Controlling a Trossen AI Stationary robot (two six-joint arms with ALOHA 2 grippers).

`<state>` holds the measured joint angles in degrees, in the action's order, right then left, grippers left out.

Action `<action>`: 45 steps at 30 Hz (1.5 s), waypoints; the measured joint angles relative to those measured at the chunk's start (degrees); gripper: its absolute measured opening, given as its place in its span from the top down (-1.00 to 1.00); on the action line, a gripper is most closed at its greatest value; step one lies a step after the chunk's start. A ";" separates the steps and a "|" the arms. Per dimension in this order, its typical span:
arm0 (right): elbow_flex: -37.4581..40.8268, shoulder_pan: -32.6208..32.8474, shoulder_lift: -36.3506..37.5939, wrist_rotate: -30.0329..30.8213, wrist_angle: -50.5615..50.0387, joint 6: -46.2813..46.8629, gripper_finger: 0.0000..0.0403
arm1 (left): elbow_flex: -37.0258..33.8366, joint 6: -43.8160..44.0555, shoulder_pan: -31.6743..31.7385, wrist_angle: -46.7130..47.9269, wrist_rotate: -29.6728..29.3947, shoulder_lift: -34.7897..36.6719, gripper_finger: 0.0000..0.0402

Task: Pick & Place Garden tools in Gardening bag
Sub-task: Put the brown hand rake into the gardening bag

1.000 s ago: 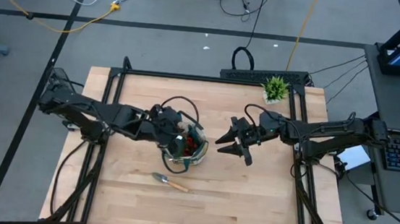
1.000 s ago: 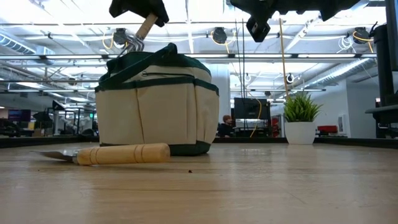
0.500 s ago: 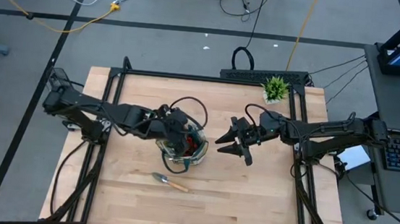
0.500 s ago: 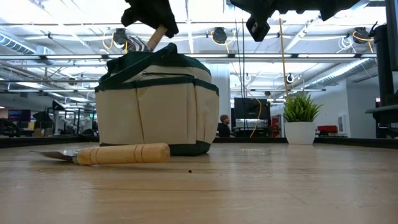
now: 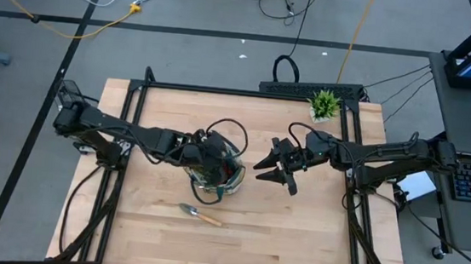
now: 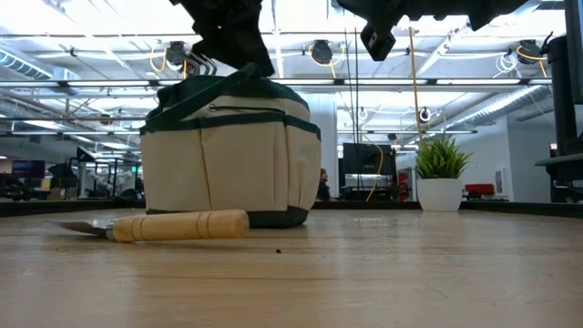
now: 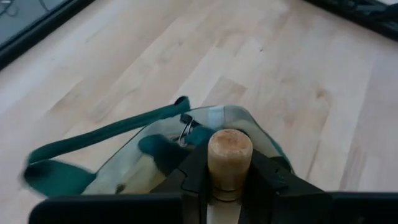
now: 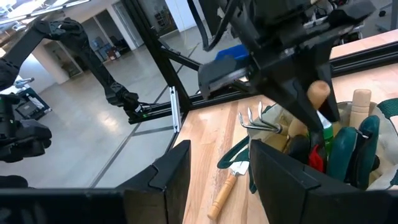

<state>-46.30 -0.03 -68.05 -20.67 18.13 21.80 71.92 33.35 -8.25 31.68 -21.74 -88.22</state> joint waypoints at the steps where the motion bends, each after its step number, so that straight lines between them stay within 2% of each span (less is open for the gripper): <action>1: 0.00 0.00 0.00 -0.02 0.00 0.00 0.23 | -0.56 -0.06 0.03 -1.28 0.25 -0.06 0.69; 18: 0.00 0.00 0.00 -0.13 0.00 0.68 0.23 | -6.47 0.57 0.28 -11.25 2.42 0.09 0.69; 36: 0.00 0.02 0.00 1.31 0.00 1.32 0.23 | -7.28 1.05 0.25 -7.30 5.56 -0.05 0.69; 45: 0.00 0.02 0.00 2.22 0.45 1.66 0.23 | -7.28 1.08 0.25 -7.84 6.30 -0.05 0.37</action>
<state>-46.30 -0.01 -68.05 -18.44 18.58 23.46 64.64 34.43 -8.00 23.83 -15.44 -88.27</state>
